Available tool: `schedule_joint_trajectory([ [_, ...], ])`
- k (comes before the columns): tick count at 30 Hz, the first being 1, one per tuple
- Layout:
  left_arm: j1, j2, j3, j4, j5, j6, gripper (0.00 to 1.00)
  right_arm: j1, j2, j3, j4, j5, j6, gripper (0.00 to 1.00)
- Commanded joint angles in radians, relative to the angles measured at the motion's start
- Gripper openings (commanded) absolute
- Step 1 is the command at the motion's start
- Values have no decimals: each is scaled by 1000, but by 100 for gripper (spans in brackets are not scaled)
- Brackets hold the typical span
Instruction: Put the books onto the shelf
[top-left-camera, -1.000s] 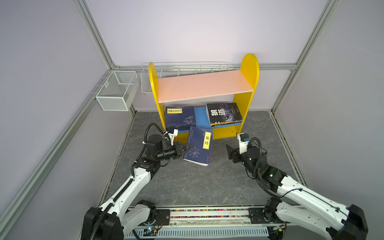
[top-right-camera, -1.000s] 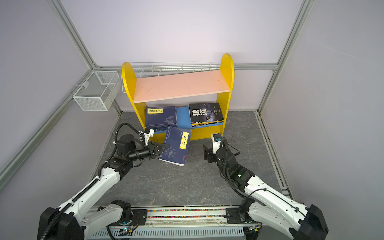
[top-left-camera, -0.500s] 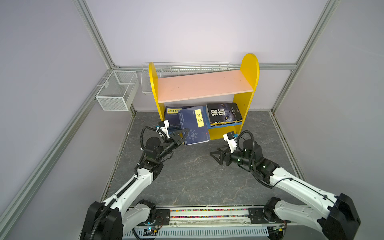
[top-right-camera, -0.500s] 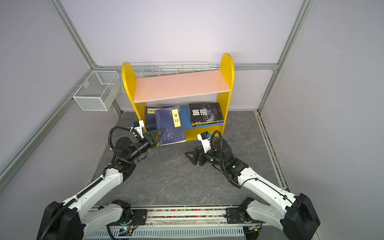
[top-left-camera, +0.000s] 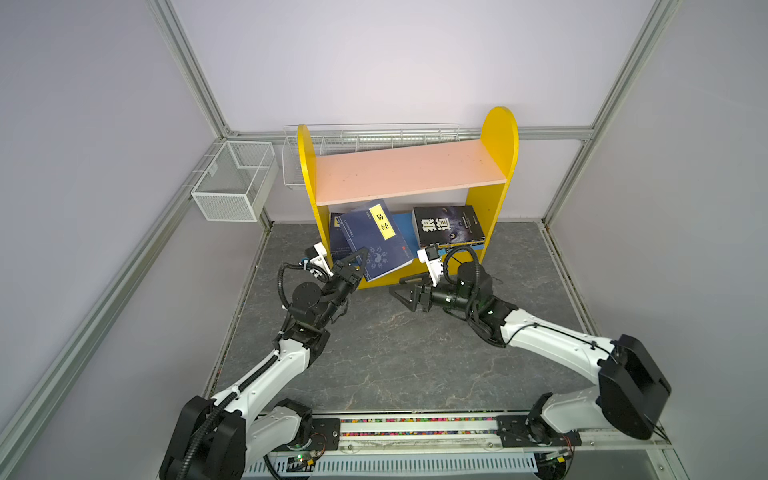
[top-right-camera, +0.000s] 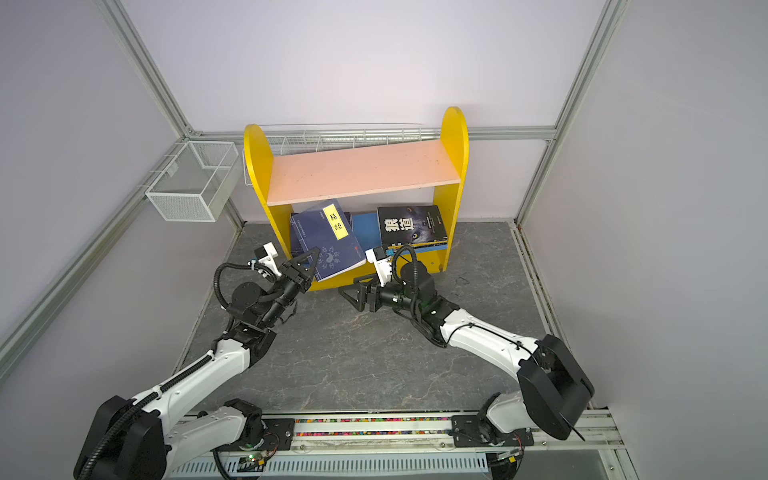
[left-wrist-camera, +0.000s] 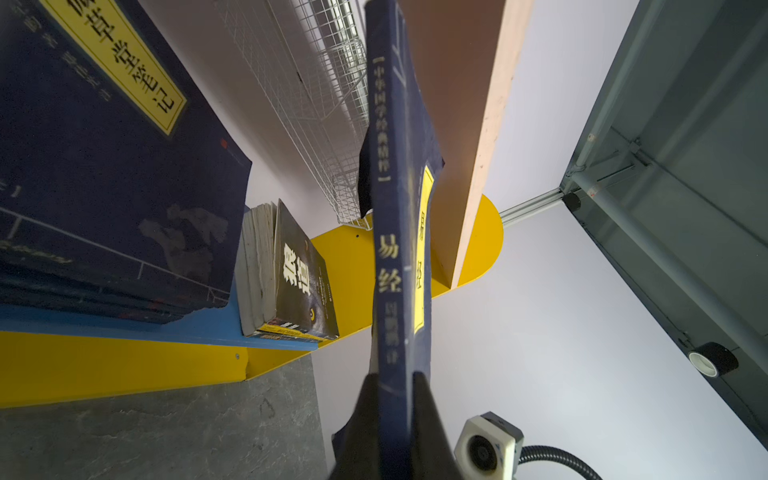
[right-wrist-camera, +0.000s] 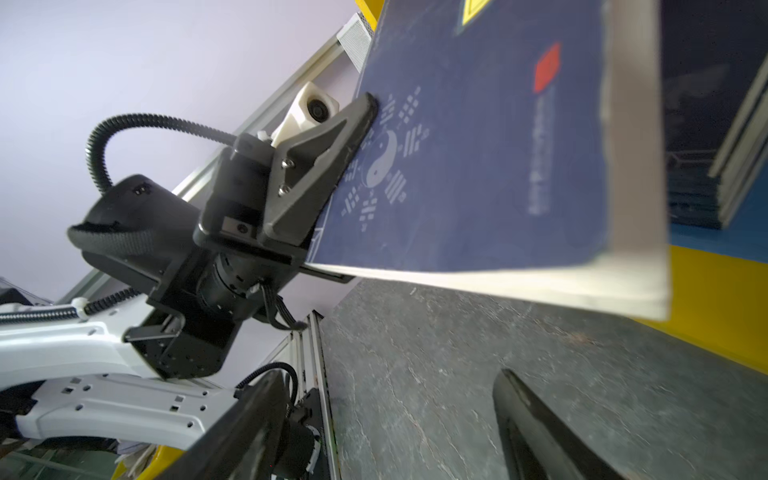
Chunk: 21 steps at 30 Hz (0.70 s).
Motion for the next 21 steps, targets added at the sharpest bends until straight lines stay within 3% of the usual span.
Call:
schedule_joint_trajectory([
  [1,-9,21,-9,157,-24,-26,0,7,19,52,108,-7,63,81],
  [8,-25,71,-14,263,-15,-56,0,6,118,86,283,32,217,79],
  [13,-35,72,-19,276,-10,-44,0,3,173,78,429,75,320,72],
  [21,-37,20,-28,216,-16,6,0,-9,117,15,315,156,285,72],
])
